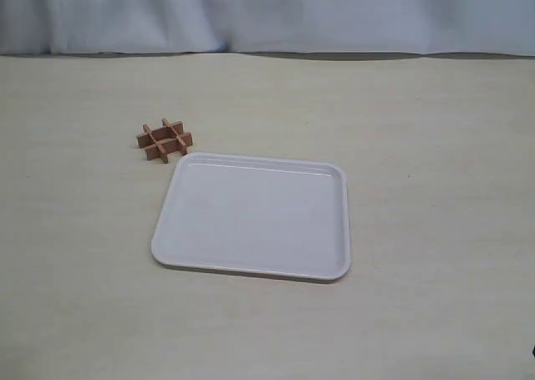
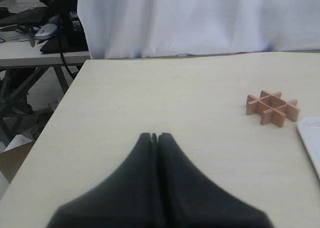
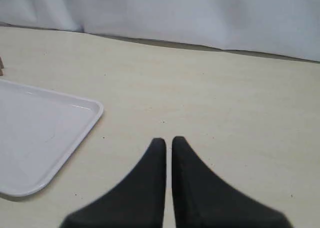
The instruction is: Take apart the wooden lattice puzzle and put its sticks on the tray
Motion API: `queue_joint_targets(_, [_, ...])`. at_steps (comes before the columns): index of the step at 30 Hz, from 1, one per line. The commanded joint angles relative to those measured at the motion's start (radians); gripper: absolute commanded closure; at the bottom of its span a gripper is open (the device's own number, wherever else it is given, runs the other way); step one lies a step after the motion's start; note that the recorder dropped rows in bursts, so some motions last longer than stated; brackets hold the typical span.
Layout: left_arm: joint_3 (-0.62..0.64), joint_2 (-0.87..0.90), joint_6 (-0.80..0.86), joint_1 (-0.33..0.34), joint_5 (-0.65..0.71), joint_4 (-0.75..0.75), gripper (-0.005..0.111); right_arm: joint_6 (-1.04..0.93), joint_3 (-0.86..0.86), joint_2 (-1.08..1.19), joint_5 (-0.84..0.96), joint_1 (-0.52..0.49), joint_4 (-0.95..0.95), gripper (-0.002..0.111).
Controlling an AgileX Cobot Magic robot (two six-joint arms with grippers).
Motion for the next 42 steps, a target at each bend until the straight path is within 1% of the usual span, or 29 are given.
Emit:
queue_joint_targets(1, [0.001,-0.002,-0.001,0.001,-0.008,-0.003,0.107,0.002,0.001,-0.005,0.003,-0.006,0.004,0.104])
queue_joint_targets(16, [0.001,-0.002,-0.001,0.001,-0.008,-0.006,0.107,-0.007,0.001,-0.005,0.003,-0.006,0.002,0.104])
queue_joint_targets(20, [0.001,-0.002,-0.001,0.001,-0.008,-0.006,0.107,-0.011,0.001,-0.005,-0.009,-0.006,-0.055,0.104])
queue_joint_targets(24, [0.001,-0.002,-0.001,0.001,-0.008,-0.006,0.107,-0.011,0.001,-0.005,-0.057,-0.006,-0.108,0.104])
queue_joint_targets(28, [0.001,-0.002,-0.001,0.001,-0.008,-0.006,0.107,-0.011,0.001,-0.005,-0.150,-0.006,-0.179,0.104])
queue_joint_targets(32, [0.001,-0.002,-0.001,0.001,-0.008,-0.006,0.107,-0.011,0.001,-0.005,-0.294,-0.006,-0.181,0.104])
queue_joint_targets(36, [0.001,-0.002,-0.001,0.001,-0.008,-0.006,0.107,-0.003,0.001,-0.005,-0.349,-0.006,-0.179,0.104])
queue_joint_targets(38, [0.001,-0.002,-0.001,0.001,-0.008,-0.006,0.107,0.047,0.001,-0.005,-0.386,-0.006,-0.122,0.104])
queue_joint_targets(40, [0.001,-0.002,-0.001,0.001,-0.008,-0.006,0.107,0.114,0.001,-0.005,-0.418,-0.006,0.003,0.104])
queue_joint_targets(42, [0.001,-0.002,-0.001,0.001,-0.008,-0.003,0.107,0.135,0.001,-0.005,-0.462,-0.006,0.116,0.104])
